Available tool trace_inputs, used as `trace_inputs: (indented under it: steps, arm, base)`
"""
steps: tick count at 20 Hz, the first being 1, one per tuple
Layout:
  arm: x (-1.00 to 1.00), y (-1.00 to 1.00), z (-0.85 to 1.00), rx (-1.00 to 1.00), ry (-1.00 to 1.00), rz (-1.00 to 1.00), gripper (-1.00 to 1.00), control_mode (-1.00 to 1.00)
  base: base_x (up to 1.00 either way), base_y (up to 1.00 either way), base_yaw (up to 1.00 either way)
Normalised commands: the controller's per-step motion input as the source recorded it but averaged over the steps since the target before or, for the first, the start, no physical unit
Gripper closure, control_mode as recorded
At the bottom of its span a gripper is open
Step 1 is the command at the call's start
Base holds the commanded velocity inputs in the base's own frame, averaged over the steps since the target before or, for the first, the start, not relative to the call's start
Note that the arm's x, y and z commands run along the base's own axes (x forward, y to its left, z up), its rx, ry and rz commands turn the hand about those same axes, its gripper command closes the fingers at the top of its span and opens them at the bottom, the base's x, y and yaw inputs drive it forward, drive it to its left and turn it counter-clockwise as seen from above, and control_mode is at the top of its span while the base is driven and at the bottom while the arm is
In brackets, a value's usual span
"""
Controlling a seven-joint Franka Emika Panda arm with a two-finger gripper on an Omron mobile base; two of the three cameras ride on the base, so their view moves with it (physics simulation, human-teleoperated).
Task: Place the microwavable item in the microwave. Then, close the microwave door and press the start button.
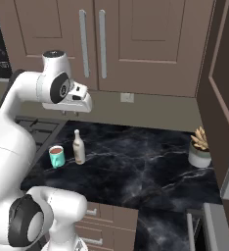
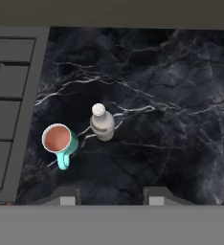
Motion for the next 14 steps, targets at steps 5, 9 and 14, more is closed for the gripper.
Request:
trace_inputs:
  steps: [5, 9, 14]
  arm:
    - [-0.23, 0.08, -0.18, -0.02, 0.00, 0.00, -1.00, -1.00]
    - [-0.48, 0.69, -0.71, -0.21, 0.00, -0.01, -1.00, -1.00]
    - [-0.18, 0.81, -0.84, -0.18, 0.13, 0.00, -1.00, -1.00]
  base:
    - [0.00, 0.00, 0.00]
    - [0.00, 0.00, 0.00]
    - [0.00, 0.00, 0.00]
